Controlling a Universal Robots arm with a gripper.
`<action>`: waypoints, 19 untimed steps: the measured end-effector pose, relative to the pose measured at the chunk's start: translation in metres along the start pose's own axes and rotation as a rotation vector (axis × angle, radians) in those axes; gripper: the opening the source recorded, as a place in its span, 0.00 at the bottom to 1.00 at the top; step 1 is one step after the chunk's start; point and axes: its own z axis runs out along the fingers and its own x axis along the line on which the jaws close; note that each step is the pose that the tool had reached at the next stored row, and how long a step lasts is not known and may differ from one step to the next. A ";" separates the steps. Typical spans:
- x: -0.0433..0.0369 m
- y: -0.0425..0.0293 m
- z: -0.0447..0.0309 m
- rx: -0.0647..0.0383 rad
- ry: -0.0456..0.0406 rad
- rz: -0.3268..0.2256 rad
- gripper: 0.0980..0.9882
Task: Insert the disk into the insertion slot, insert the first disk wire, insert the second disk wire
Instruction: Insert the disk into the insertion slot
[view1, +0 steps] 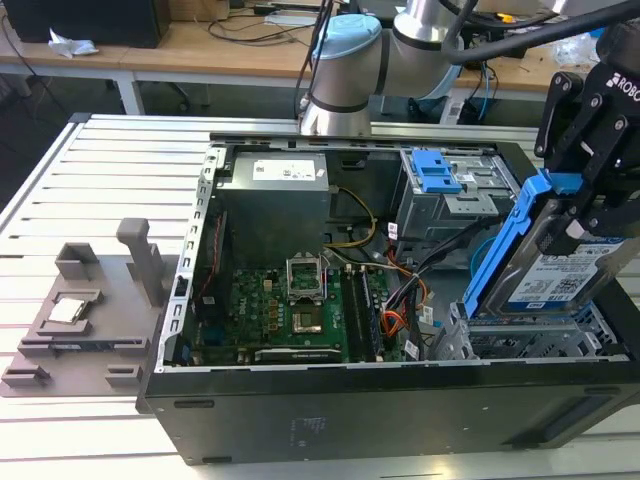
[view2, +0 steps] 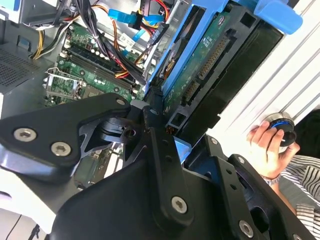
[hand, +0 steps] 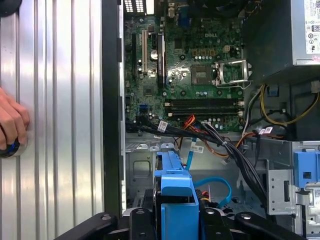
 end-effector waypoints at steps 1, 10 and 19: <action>0.0000 0.0000 0.0011 0.000 0.0000 0.000 0.30; -0.0009 -0.0016 0.0081 0.000 0.0000 0.000 0.30; -0.0010 -0.0021 0.0229 0.000 0.0002 -0.002 0.30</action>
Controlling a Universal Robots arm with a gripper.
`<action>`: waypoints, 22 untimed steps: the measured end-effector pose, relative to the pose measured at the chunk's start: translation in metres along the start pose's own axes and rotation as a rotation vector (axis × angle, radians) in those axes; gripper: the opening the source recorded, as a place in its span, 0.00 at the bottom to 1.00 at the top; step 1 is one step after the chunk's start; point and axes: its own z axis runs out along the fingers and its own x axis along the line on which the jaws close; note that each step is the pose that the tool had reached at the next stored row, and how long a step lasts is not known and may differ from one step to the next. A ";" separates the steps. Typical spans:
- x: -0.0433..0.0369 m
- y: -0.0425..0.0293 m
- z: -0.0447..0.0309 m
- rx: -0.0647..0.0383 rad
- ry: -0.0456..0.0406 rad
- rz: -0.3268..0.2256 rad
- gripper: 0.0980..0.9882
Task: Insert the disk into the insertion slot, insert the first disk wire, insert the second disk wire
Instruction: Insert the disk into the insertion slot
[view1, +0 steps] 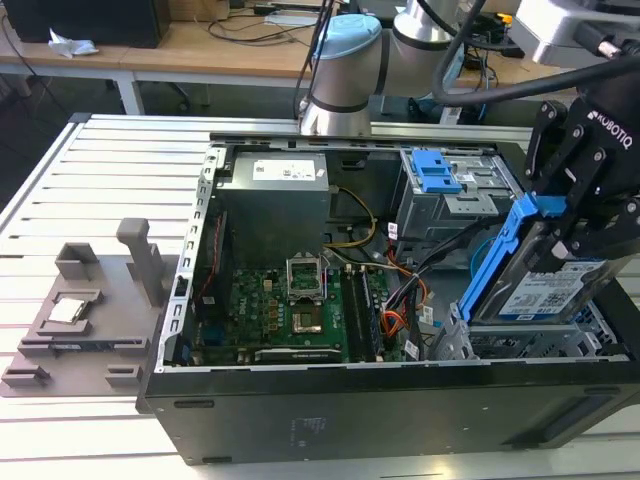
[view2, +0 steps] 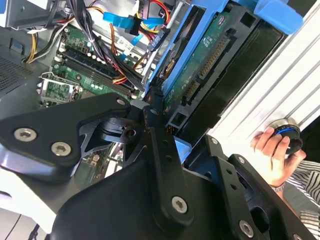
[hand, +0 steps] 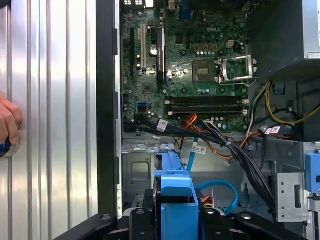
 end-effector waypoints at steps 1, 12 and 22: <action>0.0000 -0.0001 0.0028 0.000 -0.0001 0.000 0.30; -0.0001 -0.0010 0.0264 0.000 0.0002 0.000 0.30; -0.0001 -0.0011 0.0266 0.000 -0.0001 0.000 0.45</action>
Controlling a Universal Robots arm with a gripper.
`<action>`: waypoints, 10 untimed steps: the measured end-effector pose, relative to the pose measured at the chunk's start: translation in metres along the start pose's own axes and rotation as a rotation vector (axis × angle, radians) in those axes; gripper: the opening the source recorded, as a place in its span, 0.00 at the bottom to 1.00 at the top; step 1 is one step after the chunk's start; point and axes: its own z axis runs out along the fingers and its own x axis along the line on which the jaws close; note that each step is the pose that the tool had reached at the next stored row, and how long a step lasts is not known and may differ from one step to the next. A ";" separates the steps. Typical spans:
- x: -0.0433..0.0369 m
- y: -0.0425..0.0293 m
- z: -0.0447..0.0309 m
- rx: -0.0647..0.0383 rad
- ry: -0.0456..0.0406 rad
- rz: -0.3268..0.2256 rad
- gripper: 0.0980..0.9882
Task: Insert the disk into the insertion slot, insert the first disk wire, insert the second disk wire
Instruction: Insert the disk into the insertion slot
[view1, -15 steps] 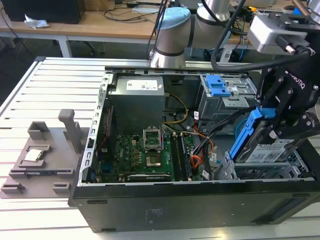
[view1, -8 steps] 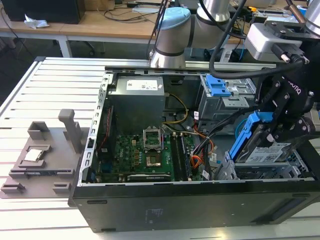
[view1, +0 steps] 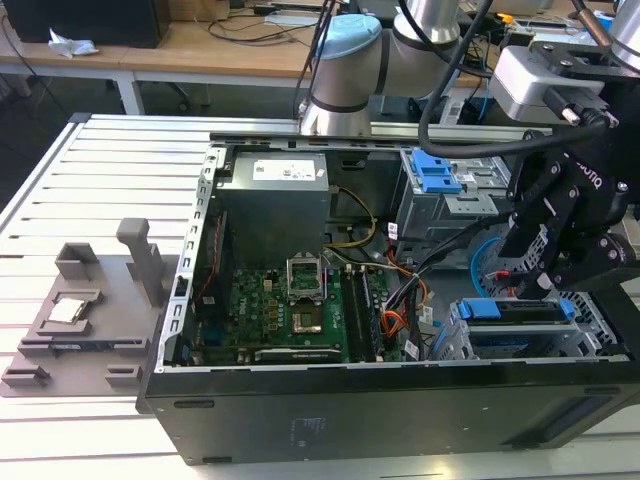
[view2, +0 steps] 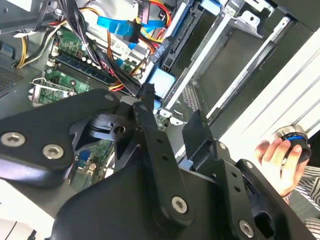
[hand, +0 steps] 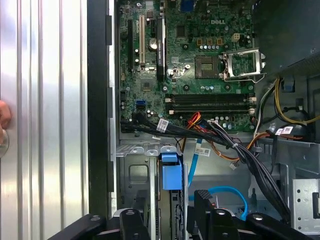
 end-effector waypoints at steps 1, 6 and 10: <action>0.0000 0.0000 0.0000 0.000 0.0001 0.000 0.45; 0.0000 0.0000 0.0000 0.000 0.0001 0.000 0.22; 0.0000 0.0000 0.0001 0.000 0.0000 0.000 0.01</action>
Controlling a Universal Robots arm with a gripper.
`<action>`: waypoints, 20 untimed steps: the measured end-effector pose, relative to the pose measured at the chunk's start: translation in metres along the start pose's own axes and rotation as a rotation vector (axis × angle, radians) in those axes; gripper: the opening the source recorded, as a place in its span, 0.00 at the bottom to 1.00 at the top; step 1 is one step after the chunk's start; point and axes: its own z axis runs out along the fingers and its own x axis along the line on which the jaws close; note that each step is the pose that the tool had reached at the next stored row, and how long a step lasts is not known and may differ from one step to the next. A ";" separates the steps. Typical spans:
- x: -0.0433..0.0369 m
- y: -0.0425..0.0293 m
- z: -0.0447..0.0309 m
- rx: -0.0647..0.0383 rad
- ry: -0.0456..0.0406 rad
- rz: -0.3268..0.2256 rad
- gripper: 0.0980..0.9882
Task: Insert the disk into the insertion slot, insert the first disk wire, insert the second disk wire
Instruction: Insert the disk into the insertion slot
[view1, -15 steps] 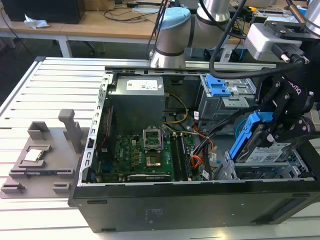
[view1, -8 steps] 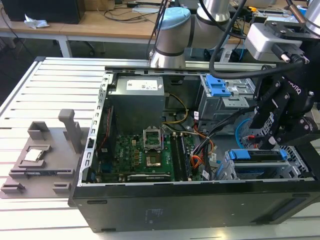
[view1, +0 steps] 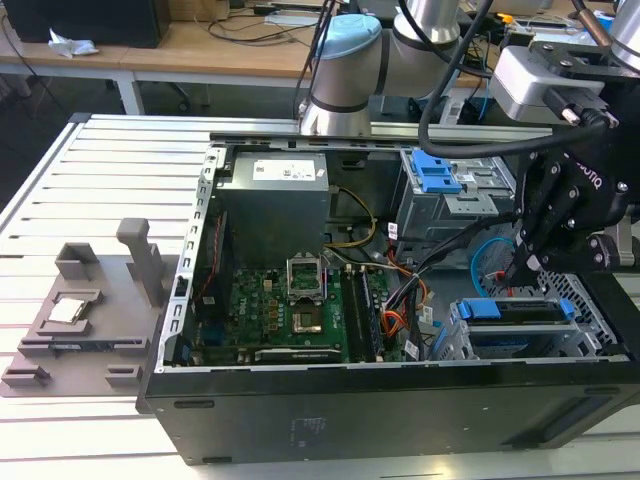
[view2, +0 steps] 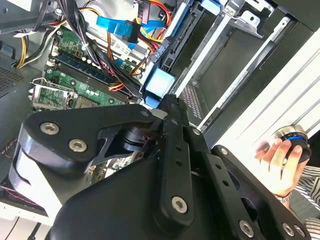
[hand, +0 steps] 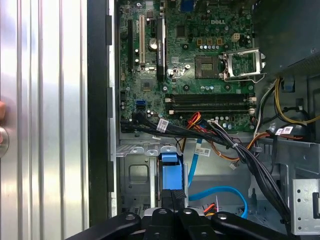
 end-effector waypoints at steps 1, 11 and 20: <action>0.0000 0.0000 0.0000 0.000 0.0001 0.000 0.01; -0.0028 -0.0067 -0.0002 0.000 0.0001 0.000 0.01; -0.0048 -0.0132 0.0034 -0.003 0.0002 0.000 0.01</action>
